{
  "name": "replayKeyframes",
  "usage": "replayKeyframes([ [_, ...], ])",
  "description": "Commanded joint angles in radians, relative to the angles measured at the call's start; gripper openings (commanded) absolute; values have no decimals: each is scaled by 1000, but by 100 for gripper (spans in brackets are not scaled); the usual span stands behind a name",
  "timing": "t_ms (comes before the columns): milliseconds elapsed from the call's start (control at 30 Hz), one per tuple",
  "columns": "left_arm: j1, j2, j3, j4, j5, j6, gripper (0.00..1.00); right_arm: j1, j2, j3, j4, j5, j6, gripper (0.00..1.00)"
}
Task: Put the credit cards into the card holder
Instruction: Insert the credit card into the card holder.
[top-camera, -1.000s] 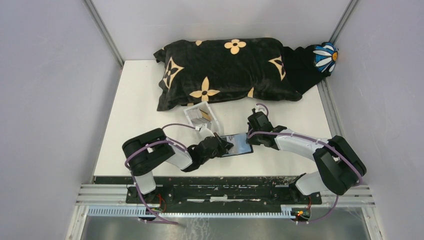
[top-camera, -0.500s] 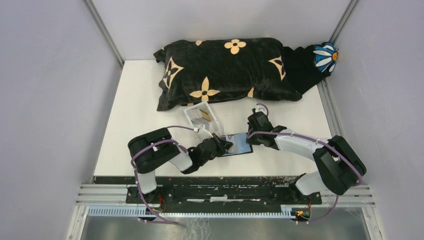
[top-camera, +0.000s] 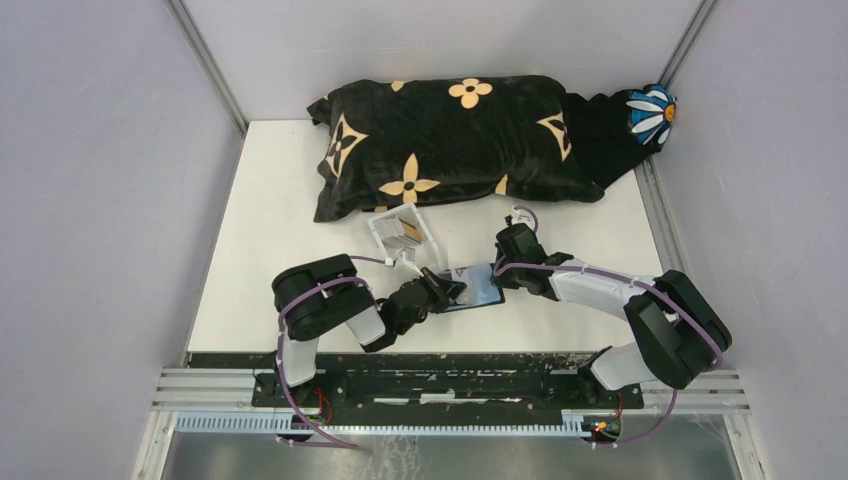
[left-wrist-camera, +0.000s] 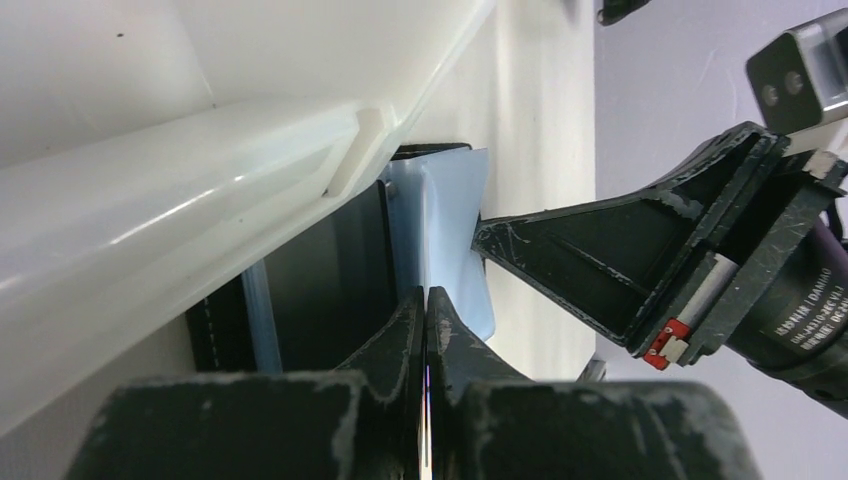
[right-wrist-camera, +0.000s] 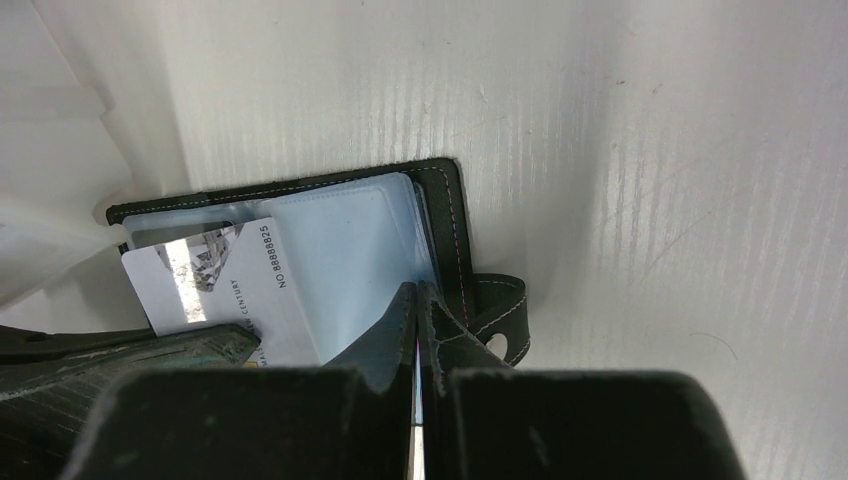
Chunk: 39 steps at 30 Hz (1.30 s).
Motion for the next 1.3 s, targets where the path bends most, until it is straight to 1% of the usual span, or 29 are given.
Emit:
replayKeyframes([
  [0, 3, 65, -28, 85, -6, -75, 3, -5, 60, -60, -67, 14, 9, 1],
  [133, -2, 77, -26, 94, -15, -81, 3, -5, 51, -68, -70, 18, 15, 1],
  [367, -15, 72, -30, 56, -39, -86, 3, -5, 3, -78, -99, 44, 18, 1],
  [733, -55, 87, -23, 52, -82, -98, 3, -4, -6, -92, -109, 54, 30, 1],
  [933, -77, 79, -13, -16, -105, -109, 3, -5, -18, -97, -114, 63, 44, 1],
  [1067, -83, 60, 16, -127, -111, -111, 3, -4, -20, -98, -117, 63, 52, 1],
  [1133, -93, 41, 20, -182, -139, -120, 3, -5, -24, -100, -117, 64, 52, 1],
  [1267, -98, 15, 22, -232, -186, -127, 3, -5, -21, -104, -115, 63, 56, 1],
])
